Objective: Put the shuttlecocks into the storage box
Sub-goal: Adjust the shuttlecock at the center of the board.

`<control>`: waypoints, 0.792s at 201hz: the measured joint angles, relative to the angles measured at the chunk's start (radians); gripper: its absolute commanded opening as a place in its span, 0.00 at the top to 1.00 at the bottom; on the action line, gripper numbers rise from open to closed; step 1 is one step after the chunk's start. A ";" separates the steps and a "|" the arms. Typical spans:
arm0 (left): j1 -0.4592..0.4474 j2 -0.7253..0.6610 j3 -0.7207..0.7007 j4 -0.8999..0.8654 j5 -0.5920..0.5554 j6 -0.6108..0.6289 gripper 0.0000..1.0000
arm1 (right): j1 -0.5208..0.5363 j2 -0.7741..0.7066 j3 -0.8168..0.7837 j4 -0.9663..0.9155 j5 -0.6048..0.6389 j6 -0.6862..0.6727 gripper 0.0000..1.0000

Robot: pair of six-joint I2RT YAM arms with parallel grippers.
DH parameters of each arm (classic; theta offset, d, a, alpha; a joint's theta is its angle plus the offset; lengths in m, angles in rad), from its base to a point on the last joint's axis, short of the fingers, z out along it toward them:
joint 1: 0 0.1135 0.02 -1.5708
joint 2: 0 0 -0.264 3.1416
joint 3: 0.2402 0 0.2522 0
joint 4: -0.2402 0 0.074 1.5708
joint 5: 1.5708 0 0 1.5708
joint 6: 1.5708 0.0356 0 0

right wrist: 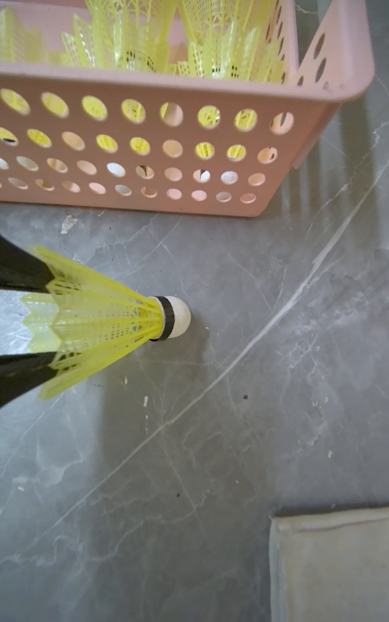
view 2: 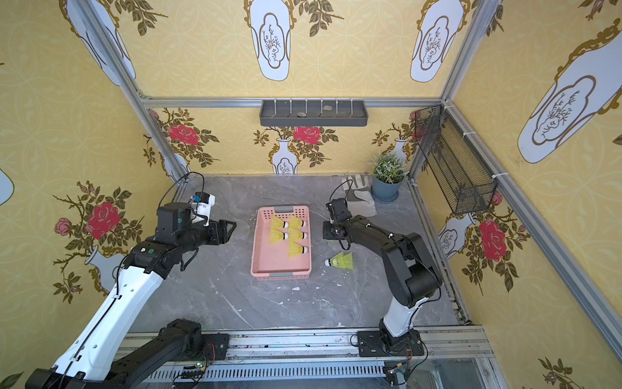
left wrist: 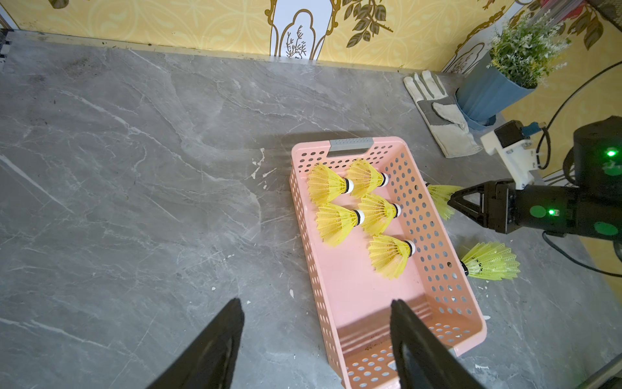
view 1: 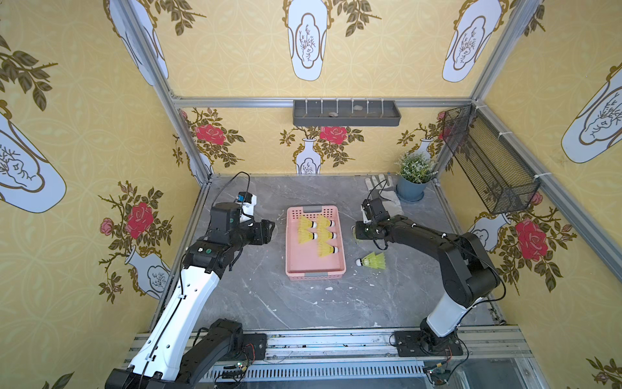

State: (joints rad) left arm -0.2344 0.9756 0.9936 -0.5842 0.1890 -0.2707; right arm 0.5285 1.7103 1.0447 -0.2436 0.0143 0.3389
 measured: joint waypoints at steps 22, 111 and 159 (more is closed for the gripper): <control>0.005 0.001 -0.002 0.000 0.006 -0.003 0.29 | -0.014 -0.018 -0.023 0.012 0.011 0.000 0.62; 0.013 0.001 -0.003 0.001 0.021 -0.003 0.29 | -0.094 0.040 0.015 0.066 -0.037 -0.005 0.59; 0.013 0.000 -0.005 0.001 0.021 -0.003 0.29 | -0.131 0.130 0.130 0.060 -0.054 -0.053 0.52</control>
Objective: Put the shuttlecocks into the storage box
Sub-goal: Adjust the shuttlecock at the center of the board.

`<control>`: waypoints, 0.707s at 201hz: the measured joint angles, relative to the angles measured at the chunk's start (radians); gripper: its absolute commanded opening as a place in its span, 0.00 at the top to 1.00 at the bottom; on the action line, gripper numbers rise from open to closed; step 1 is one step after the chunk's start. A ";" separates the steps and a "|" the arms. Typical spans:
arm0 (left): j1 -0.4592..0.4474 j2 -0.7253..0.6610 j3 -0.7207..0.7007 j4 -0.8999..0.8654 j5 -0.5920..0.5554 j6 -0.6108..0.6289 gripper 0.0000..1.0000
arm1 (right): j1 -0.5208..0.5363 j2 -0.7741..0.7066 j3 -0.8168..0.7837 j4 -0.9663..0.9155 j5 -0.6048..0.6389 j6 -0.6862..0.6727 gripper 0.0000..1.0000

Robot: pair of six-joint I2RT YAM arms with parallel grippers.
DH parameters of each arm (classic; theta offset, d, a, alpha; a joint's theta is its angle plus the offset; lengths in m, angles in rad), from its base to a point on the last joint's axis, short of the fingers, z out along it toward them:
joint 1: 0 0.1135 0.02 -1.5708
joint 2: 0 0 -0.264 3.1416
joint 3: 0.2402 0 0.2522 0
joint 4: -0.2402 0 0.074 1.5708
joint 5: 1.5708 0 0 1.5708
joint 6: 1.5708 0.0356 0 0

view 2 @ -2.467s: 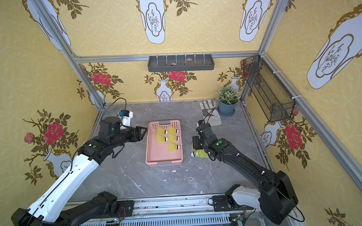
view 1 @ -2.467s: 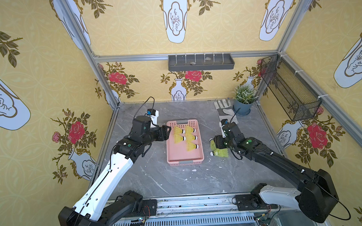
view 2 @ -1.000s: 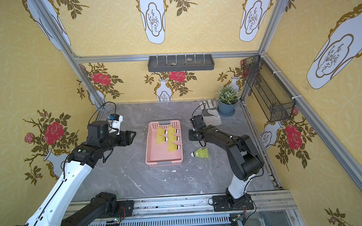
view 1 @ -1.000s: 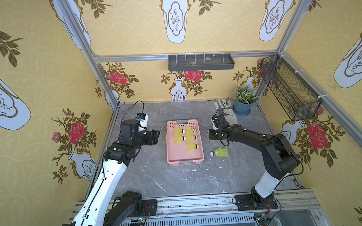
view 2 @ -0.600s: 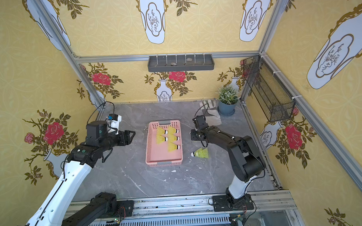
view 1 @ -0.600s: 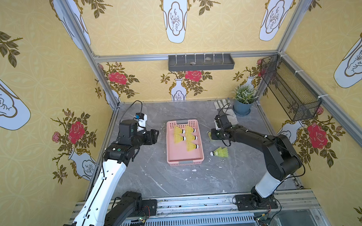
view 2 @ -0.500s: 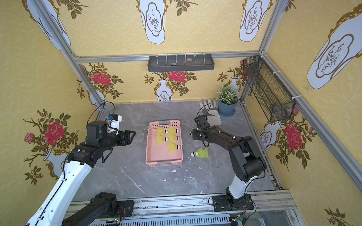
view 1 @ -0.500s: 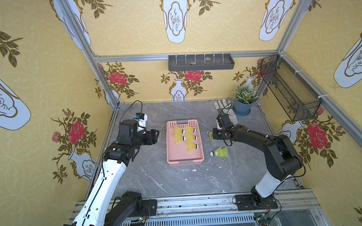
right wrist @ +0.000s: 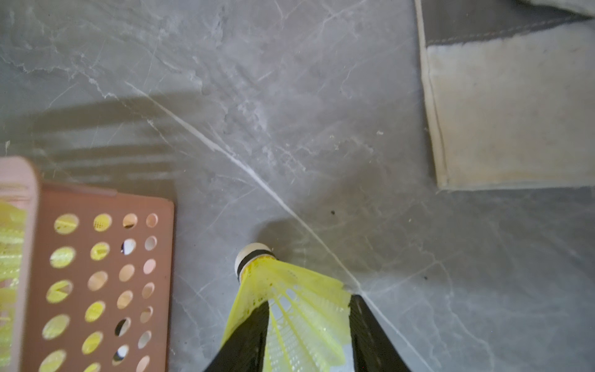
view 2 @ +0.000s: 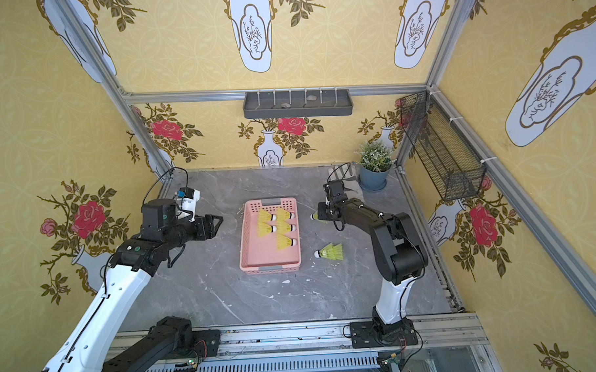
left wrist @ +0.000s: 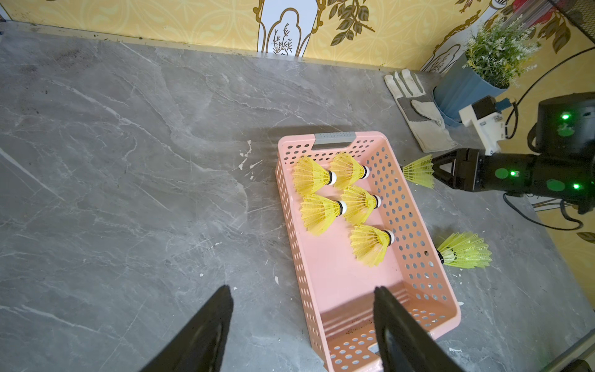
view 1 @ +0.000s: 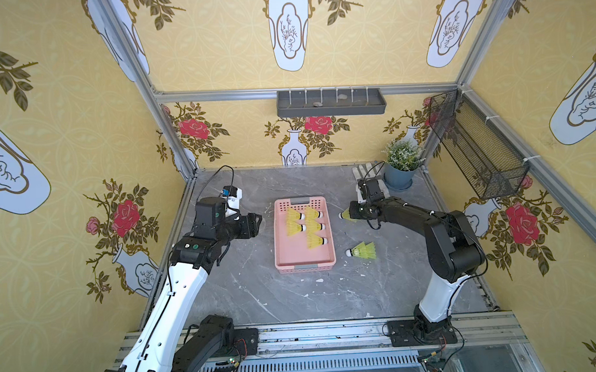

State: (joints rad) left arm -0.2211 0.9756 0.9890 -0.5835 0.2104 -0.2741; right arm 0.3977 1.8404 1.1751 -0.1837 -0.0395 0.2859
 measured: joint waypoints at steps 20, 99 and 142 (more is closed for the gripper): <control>0.000 0.000 -0.001 0.000 0.000 0.000 0.29 | -0.021 0.040 0.055 -0.006 0.000 -0.026 0.49; 0.002 0.000 -0.003 0.000 0.000 0.000 0.29 | -0.080 0.169 0.268 -0.070 -0.034 -0.106 0.42; 0.004 -0.002 -0.003 0.000 0.000 0.000 0.29 | -0.084 0.162 0.306 -0.092 -0.028 -0.126 0.40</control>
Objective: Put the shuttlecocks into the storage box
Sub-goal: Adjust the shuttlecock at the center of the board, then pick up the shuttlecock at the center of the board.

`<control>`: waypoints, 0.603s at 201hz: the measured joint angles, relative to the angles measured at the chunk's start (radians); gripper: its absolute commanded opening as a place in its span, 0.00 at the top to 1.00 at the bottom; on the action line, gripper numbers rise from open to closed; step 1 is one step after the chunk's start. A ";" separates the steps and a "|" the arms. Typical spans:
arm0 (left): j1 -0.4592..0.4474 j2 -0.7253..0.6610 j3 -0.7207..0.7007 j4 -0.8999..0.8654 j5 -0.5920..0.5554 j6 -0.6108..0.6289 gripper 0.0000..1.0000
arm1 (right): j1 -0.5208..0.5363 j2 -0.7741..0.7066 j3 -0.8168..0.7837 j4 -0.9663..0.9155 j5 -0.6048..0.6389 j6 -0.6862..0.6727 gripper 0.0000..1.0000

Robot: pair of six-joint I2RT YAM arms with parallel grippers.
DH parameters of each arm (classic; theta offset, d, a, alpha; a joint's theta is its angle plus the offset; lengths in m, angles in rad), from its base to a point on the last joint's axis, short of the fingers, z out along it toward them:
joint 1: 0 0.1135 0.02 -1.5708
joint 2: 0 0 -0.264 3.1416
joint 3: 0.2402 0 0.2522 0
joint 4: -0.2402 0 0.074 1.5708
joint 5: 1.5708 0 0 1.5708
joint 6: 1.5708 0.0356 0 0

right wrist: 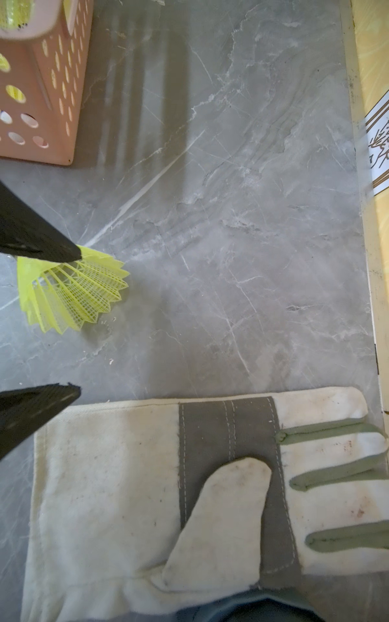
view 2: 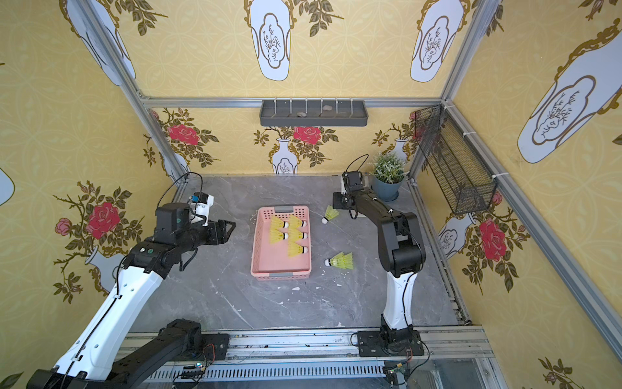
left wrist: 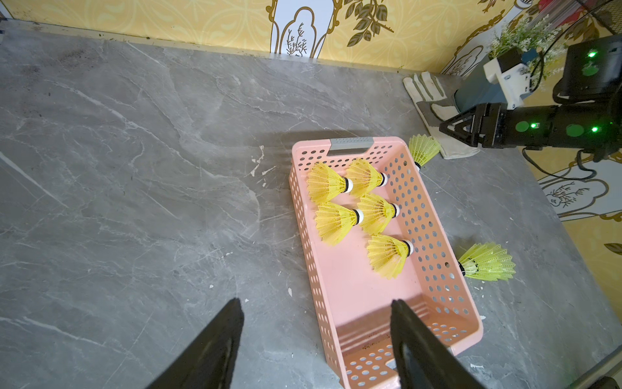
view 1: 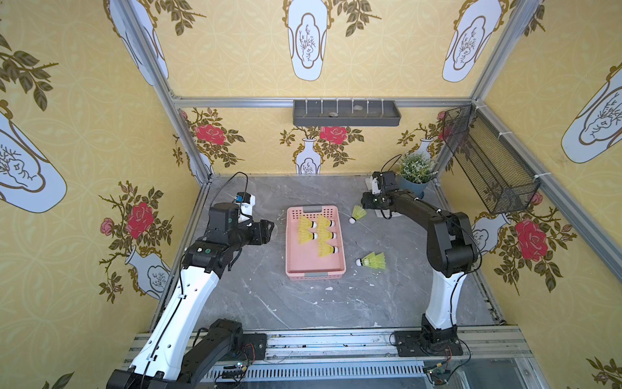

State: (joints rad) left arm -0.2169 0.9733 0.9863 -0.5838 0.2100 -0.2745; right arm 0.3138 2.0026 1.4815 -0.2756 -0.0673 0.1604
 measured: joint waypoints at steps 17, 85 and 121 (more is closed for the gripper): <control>0.000 -0.001 0.000 0.000 0.000 0.000 0.29 | 0.001 -0.022 -0.018 -0.014 0.000 0.029 0.40; 0.007 -0.001 -0.001 0.000 0.001 0.000 0.29 | 0.115 -0.090 -0.150 0.002 0.018 0.222 0.32; 0.009 -0.001 -0.001 0.000 0.008 -0.007 0.29 | 0.161 -0.048 -0.148 0.039 0.082 0.328 0.33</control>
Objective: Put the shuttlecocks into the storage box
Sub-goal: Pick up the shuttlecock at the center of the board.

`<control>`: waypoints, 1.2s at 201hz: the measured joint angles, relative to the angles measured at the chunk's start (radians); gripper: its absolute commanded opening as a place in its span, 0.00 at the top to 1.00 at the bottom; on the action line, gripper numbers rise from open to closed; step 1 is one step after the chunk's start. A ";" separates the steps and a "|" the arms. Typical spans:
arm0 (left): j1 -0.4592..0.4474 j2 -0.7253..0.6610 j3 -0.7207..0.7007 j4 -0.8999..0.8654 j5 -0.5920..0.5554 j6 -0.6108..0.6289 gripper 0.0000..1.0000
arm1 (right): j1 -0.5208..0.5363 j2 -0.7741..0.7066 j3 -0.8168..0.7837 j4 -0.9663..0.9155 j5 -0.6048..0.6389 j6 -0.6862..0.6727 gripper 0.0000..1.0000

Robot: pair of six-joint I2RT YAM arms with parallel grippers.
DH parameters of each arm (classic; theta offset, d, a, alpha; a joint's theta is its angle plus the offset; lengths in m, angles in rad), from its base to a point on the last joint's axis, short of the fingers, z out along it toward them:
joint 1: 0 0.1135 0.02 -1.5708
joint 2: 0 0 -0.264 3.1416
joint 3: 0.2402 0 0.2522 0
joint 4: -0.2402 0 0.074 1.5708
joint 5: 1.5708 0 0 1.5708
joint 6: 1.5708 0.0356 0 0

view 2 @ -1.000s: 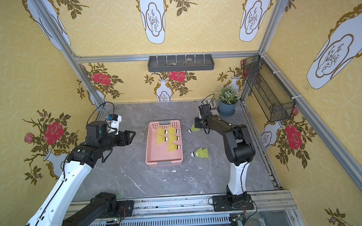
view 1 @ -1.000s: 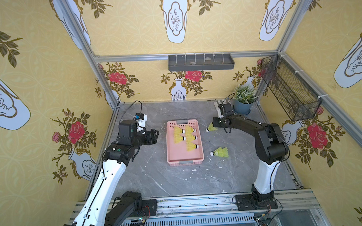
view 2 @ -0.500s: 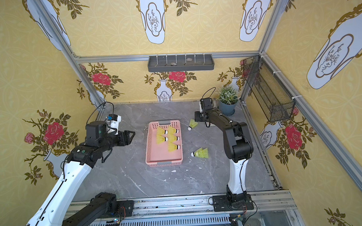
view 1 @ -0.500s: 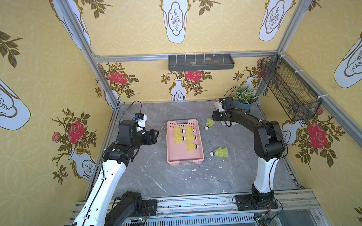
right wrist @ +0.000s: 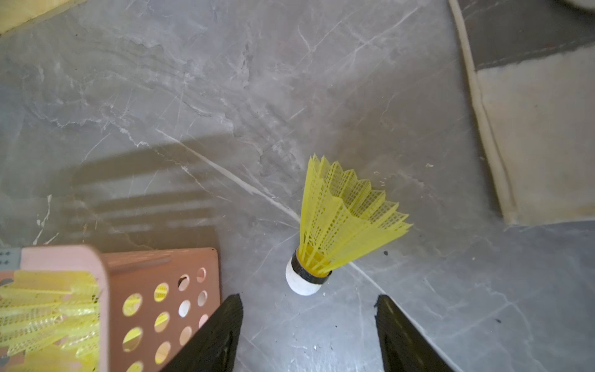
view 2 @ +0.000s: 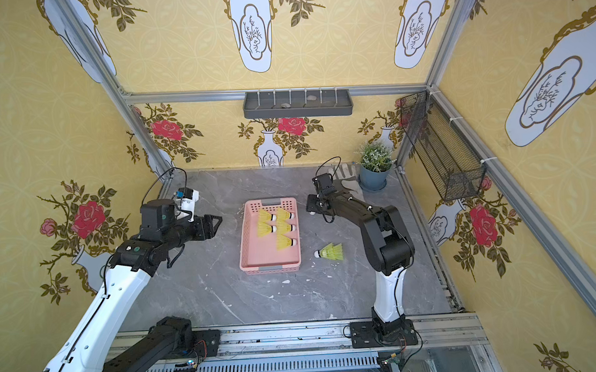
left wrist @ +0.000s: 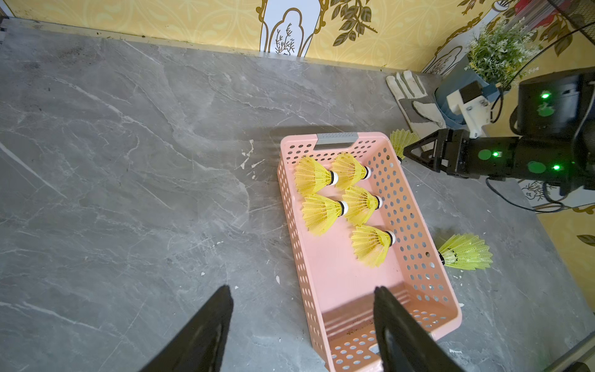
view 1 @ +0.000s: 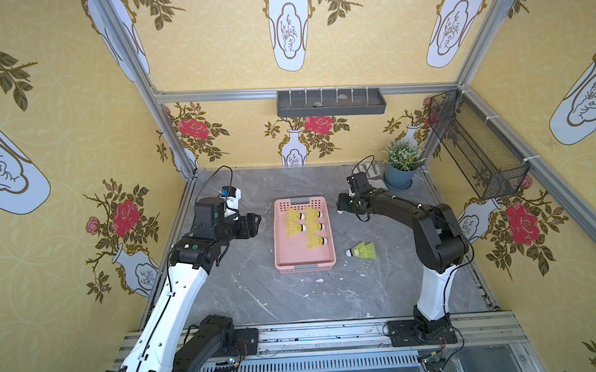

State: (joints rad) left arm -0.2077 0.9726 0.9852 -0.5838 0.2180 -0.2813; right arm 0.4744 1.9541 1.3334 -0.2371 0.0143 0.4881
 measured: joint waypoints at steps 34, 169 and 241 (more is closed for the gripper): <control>0.000 -0.002 -0.001 0.000 0.003 0.000 0.29 | 0.023 0.075 0.047 0.005 0.050 0.084 0.35; 0.011 -0.012 -0.011 0.000 0.017 -0.007 0.29 | 0.049 0.185 0.119 0.016 0.137 0.167 0.61; 0.018 -0.016 -0.012 0.001 0.018 -0.008 0.29 | 0.067 0.128 0.031 0.048 0.147 0.142 0.83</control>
State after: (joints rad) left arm -0.1898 0.9565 0.9730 -0.5831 0.2359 -0.2890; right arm 0.5411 2.0823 1.3643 -0.1890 0.1612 0.6300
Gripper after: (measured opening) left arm 0.714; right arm 0.200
